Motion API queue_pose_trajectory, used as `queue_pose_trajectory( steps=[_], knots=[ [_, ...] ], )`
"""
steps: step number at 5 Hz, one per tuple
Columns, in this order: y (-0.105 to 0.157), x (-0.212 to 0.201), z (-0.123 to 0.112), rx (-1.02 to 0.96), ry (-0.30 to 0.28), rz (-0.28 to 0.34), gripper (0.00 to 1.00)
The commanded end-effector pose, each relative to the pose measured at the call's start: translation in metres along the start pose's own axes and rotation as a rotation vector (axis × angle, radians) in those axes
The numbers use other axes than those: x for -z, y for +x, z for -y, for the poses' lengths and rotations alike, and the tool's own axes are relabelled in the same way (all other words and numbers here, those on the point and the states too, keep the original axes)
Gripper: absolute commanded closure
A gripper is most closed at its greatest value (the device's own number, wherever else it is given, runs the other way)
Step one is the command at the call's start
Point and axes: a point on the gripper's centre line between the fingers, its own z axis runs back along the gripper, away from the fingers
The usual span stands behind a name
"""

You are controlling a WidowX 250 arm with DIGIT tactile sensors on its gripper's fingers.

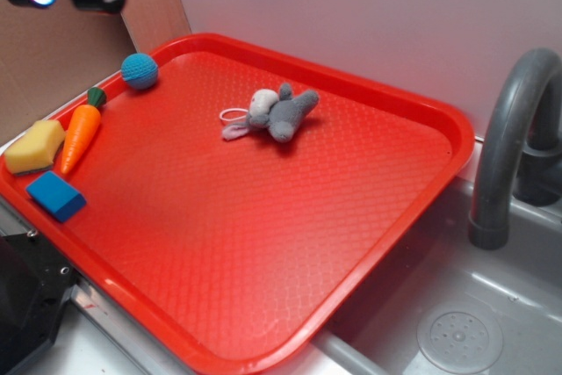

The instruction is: Grab the carrot.

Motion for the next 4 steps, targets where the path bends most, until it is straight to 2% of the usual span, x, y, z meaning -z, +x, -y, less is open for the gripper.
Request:
queue_pose_trajectory(
  steps=[1,2,4],
  knots=[
    [0.017,0.051,-0.057,-0.221,0.169,0.044,0.0],
    [0.014,0.081,-0.078,-0.215,0.258,0.028,0.0],
    [0.019,0.117,-0.122,-0.286,0.237,-0.019,0.0]
  ],
)
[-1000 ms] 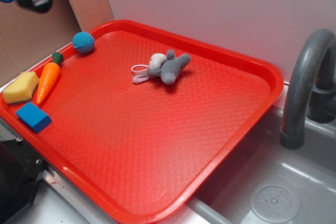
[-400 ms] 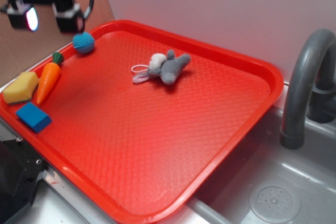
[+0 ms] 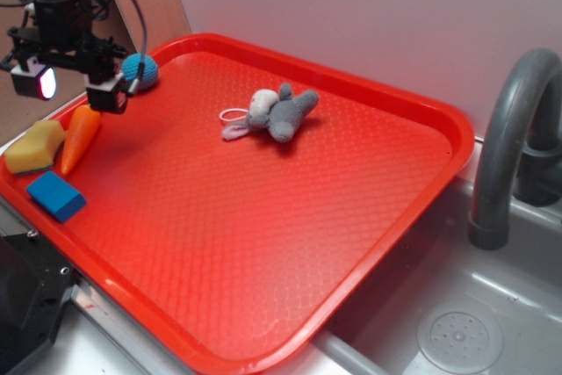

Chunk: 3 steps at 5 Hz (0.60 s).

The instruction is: Grab the carrot.

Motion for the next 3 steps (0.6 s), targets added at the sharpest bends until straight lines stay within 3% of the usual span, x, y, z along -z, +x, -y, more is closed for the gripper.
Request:
queue_pose_trajectory(
  steps=[1,2,3],
  knots=[
    [0.017,0.037,-0.035,-0.071,0.005,0.01,0.0],
    [0.015,0.046,-0.024,-0.007,-0.048,0.015,0.0],
    [0.01,0.049,-0.009,0.098,-0.091,0.042,0.09]
  ],
)
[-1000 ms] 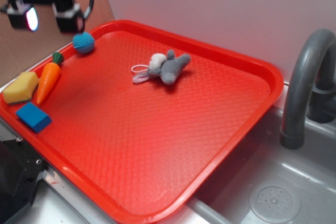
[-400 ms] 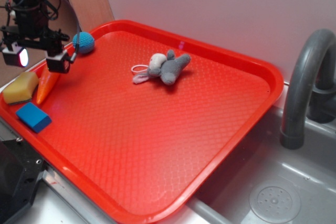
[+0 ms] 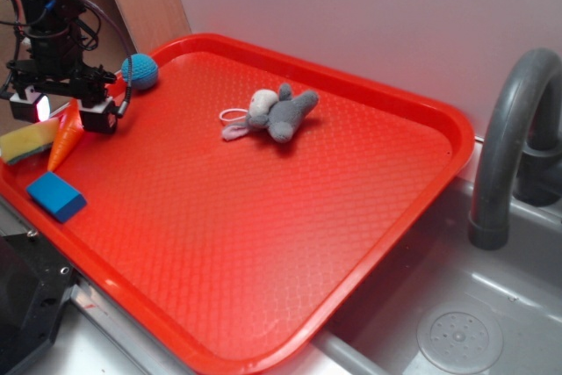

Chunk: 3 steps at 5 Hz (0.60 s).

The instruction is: Grab the carrot.

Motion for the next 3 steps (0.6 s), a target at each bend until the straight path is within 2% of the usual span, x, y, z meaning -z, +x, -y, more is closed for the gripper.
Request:
queue_pose_trajectory(
  steps=[1,3],
  knots=[
    [-0.011,0.003,0.01,0.19,-0.038,0.073,1.0],
    [-0.008,-0.001,0.022,0.268,-0.011,0.131,1.0]
  ],
)
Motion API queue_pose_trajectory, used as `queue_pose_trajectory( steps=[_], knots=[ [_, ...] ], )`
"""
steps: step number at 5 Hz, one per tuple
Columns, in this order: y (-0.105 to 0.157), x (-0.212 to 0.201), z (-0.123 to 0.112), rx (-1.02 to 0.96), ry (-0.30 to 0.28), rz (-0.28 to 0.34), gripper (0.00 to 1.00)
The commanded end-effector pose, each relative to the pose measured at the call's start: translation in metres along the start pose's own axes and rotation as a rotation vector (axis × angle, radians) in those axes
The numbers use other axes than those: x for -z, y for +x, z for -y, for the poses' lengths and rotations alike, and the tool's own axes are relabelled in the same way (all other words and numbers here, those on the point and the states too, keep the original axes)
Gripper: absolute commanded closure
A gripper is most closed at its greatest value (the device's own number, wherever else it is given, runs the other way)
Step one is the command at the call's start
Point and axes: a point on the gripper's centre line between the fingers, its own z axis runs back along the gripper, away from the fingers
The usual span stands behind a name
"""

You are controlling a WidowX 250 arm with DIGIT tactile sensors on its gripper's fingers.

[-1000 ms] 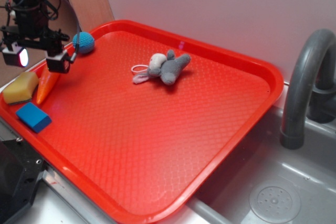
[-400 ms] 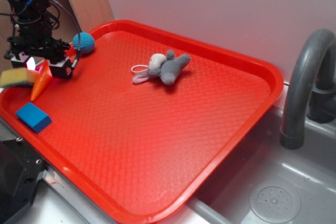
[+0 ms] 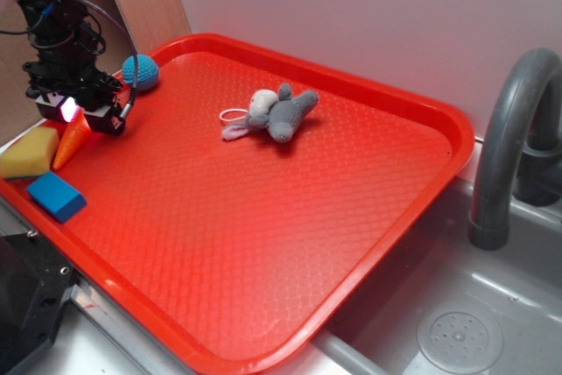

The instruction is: Grab the carrot.

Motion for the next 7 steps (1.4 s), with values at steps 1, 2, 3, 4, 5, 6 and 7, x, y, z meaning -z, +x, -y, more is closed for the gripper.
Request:
queue_pose_trajectory(
  steps=[1,2,3,4,5,6,7],
  knots=[
    [-0.005,-0.039,0.012,0.074,0.015,0.02,1.0],
    [-0.011,-0.098,0.042,0.082,-0.018,0.018,1.0],
    [-0.029,-0.154,0.061,0.187,-0.099,0.063,1.0],
    [-0.04,-0.174,0.073,0.266,-0.149,0.052,1.0],
    [-0.043,-0.189,0.08,0.296,-0.182,0.032,1.0],
    [-0.042,-0.198,0.083,0.305,-0.216,0.062,1.0],
    [-0.037,-0.195,0.086,0.327,-0.229,0.041,1.0]
  ],
)
